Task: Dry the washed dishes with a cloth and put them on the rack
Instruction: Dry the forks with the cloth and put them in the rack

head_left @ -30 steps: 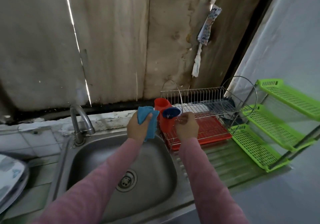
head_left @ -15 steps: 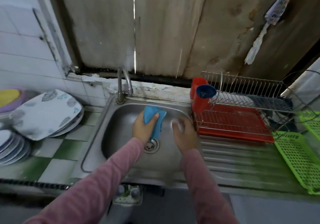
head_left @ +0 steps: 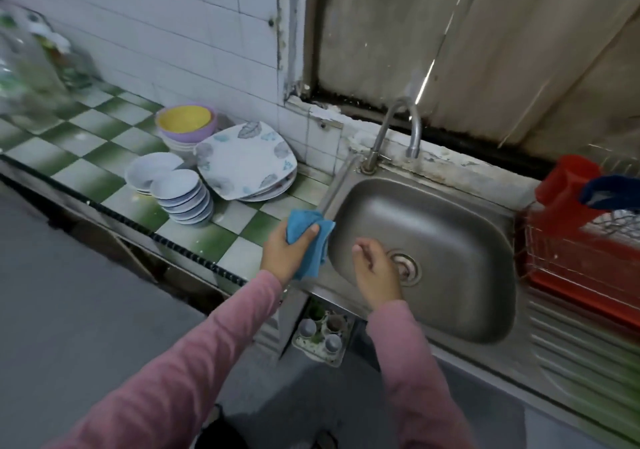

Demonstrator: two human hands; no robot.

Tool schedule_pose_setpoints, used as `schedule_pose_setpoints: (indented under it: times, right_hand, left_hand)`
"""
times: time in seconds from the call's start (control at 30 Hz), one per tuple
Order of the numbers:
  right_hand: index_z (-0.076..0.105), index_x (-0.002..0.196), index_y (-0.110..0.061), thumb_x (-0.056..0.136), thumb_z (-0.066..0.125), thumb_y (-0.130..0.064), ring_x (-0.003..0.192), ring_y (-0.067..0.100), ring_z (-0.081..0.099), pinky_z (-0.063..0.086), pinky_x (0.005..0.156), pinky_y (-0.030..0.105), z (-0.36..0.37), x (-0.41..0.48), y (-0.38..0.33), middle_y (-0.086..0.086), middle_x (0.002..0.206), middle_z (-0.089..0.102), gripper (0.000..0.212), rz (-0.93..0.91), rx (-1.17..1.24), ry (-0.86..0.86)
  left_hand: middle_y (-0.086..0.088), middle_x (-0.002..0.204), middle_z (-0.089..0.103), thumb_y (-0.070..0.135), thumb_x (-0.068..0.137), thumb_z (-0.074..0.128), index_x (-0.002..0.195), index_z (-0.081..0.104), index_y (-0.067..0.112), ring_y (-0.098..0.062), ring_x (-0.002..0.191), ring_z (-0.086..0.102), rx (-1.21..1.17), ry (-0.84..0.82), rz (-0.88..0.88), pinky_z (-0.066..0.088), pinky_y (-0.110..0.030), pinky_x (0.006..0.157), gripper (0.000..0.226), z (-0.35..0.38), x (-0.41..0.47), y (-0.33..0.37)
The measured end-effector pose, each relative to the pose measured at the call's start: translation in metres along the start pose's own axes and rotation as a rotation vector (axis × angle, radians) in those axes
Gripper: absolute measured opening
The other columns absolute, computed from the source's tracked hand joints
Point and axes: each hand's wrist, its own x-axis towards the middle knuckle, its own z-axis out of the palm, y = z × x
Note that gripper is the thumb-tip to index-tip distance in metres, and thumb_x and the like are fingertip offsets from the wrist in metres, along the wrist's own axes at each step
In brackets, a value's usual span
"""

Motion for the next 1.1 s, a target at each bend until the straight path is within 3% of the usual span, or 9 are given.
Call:
schedule_pose_setpoints:
  times: [0.07, 0.17, 0.23, 0.37, 0.57, 0.73, 0.93, 1.03, 1.1]
  right_hand:
    - [0.062, 0.119, -0.017, 0.102, 0.051, -0.023, 0.109, 0.013, 0.058, 0.043, 0.095, 0.026, 0.036, 0.004, -0.017, -0.007, 0.112, 0.061, 0.021, -0.02, -0.013, -0.031]
    - [0.062, 0.117, -0.017, 0.102, 0.051, -0.023, 0.109, 0.018, 0.059, 0.045, 0.097, 0.031, 0.1, 0.011, -0.044, -0.006, 0.11, 0.062, 0.02, -0.031, -0.017, -0.076]
    - [0.061, 0.12, -0.017, 0.101, 0.05, -0.024, 0.113, 0.016, 0.058, 0.046, 0.101, 0.034, 0.142, 0.012, -0.061, -0.002, 0.118, 0.063, 0.022, -0.026, -0.036, -0.13]
    - [0.061, 0.12, -0.019, 0.101, 0.051, -0.022, 0.112, 0.015, 0.058, 0.044, 0.095, 0.028, 0.218, 0.013, -0.089, 0.0, 0.118, 0.064, 0.022, -0.029, -0.049, -0.201]
    - [0.061, 0.121, -0.015, 0.102, 0.05, -0.018, 0.105, 0.013, 0.056, 0.041, 0.09, 0.024, 0.28, 0.025, -0.119, -0.001, 0.115, 0.062, 0.023, -0.021, -0.108, -0.285]
    - [0.063, 0.113, -0.017, 0.101, 0.051, -0.018, 0.104, 0.017, 0.058, 0.042, 0.089, 0.027, 0.312, 0.064, -0.131, 0.001, 0.114, 0.063, 0.017, 0.027, -0.148, -0.294]
    - [0.066, 0.12, -0.012, 0.101, 0.049, -0.018, 0.112, 0.021, 0.059, 0.04, 0.094, 0.025, 0.345, 0.139, -0.143, 0.006, 0.123, 0.066, 0.026, -0.003, -0.254, -0.314]
    - [0.066, 0.122, -0.009, 0.101, 0.049, -0.019, 0.116, 0.024, 0.058, 0.037, 0.092, 0.022, 0.357, 0.183, -0.159, 0.007, 0.125, 0.066, 0.029, -0.034, -0.304, -0.304]
    - [0.065, 0.124, -0.008, 0.101, 0.051, -0.02, 0.12, 0.025, 0.057, 0.039, 0.098, 0.025, 0.367, 0.211, -0.168, 0.009, 0.129, 0.064, 0.03, -0.022, -0.309, -0.295]
  left_hand:
    - [0.006, 0.094, 0.069, 0.029, 0.087, 0.073, 0.102, 0.065, 0.023, -0.01, 0.082, 0.064, -0.006, 0.035, -0.006, 0.051, -0.015, 0.064, 0.018, -0.035, 0.009, -0.003]
    - [0.002, 0.098, 0.073, 0.037, 0.085, 0.074, 0.103, 0.067, 0.027, -0.021, 0.089, 0.069, -0.01, 0.083, -0.024, 0.058, -0.038, 0.078, 0.022, -0.095, 0.02, -0.011]
    - [0.001, 0.099, 0.073, 0.043, 0.081, 0.075, 0.102, 0.068, 0.029, -0.024, 0.091, 0.07, -0.02, 0.104, -0.044, 0.058, -0.045, 0.083, 0.026, -0.137, 0.026, -0.018]
    - [0.007, 0.096, 0.071, 0.028, 0.089, 0.071, 0.099, 0.065, 0.029, -0.015, 0.087, 0.066, -0.035, 0.215, -0.041, 0.054, -0.023, 0.076, 0.012, -0.217, 0.04, -0.021]
    - [0.005, 0.101, 0.073, 0.036, 0.087, 0.072, 0.104, 0.068, 0.028, -0.02, 0.094, 0.068, -0.071, 0.353, -0.06, 0.056, -0.041, 0.086, 0.019, -0.299, 0.059, -0.025]
    - [0.001, 0.096, 0.071, 0.031, 0.09, 0.07, 0.098, 0.065, 0.029, -0.022, 0.087, 0.066, -0.103, 0.417, -0.096, 0.056, -0.037, 0.077, 0.009, -0.336, 0.086, -0.032]
    - [-0.001, 0.102, 0.071, 0.033, 0.091, 0.069, 0.109, 0.066, 0.025, -0.023, 0.091, 0.067, -0.064, 0.417, -0.105, 0.059, -0.04, 0.081, 0.02, -0.361, 0.157, -0.028]
    - [0.003, 0.098, 0.07, 0.033, 0.091, 0.068, 0.104, 0.064, 0.029, -0.02, 0.087, 0.066, -0.03, 0.392, -0.106, 0.057, -0.035, 0.077, 0.014, -0.367, 0.203, -0.021]
    - [0.005, 0.095, 0.069, 0.034, 0.092, 0.067, 0.098, 0.061, 0.033, -0.018, 0.084, 0.065, -0.01, 0.379, -0.13, 0.056, -0.033, 0.074, 0.009, -0.37, 0.229, -0.016]
